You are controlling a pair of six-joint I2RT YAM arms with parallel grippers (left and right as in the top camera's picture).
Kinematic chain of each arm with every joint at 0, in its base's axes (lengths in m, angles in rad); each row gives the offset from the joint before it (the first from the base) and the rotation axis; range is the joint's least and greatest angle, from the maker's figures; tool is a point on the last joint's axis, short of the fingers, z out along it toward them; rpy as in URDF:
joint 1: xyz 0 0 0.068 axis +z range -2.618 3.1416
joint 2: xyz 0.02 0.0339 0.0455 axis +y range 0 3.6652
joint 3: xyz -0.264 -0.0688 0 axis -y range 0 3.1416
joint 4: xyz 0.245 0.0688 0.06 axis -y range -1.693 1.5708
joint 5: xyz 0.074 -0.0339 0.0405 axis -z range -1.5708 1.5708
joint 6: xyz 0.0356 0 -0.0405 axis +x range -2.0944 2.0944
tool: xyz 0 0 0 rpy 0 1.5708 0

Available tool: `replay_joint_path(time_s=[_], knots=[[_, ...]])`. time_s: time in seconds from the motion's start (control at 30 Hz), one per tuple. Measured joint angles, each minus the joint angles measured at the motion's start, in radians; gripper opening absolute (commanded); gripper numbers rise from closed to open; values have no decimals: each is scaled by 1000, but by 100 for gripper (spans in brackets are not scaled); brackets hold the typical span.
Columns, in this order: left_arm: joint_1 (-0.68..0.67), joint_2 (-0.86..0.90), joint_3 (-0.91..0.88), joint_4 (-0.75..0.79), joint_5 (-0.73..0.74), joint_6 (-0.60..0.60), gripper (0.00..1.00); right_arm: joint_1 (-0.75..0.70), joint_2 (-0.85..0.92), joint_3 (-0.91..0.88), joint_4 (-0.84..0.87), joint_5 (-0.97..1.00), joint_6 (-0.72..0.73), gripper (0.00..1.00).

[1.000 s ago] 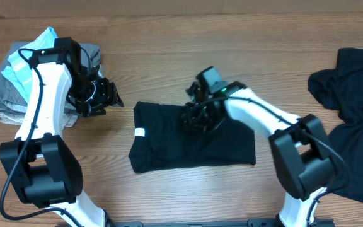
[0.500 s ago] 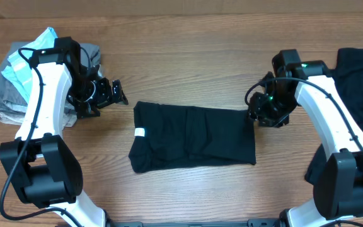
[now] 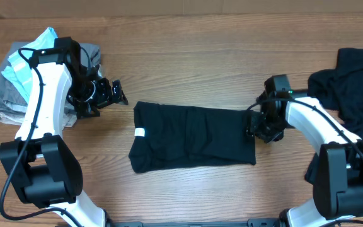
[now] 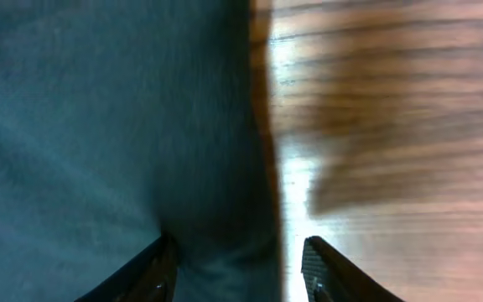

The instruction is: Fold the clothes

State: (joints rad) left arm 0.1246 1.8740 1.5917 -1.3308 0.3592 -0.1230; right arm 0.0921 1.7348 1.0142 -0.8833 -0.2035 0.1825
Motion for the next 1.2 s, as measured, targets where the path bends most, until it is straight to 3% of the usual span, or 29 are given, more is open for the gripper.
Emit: replay_joint_path(time_s=[0.07, 0.17, 0.4, 0.5, 0.87, 1.2], knots=[[0, 0, 0, 0, 0, 0, 100, 0, 0, -26, 38, -14, 0, 38], [0, 0, 0, 0, 0, 0, 100, 0, 0, -50, 64, -34, 3, 4], [0, 0, 0, 11, 0, 0, 100, -11, 0, -50, 43, -43, 0, 4], [0, 0, 0, 12, 0, 0, 100, -55, 0, -22, -52, -20, 0, 4], [0, 0, 0, 12, -1, 0, 100, -380, 2, 355, -430, 91, 60, 4], [0, 0, 0, 12, 0, 0, 100, -327, 2, 550, -649, 58, 69, 4]])
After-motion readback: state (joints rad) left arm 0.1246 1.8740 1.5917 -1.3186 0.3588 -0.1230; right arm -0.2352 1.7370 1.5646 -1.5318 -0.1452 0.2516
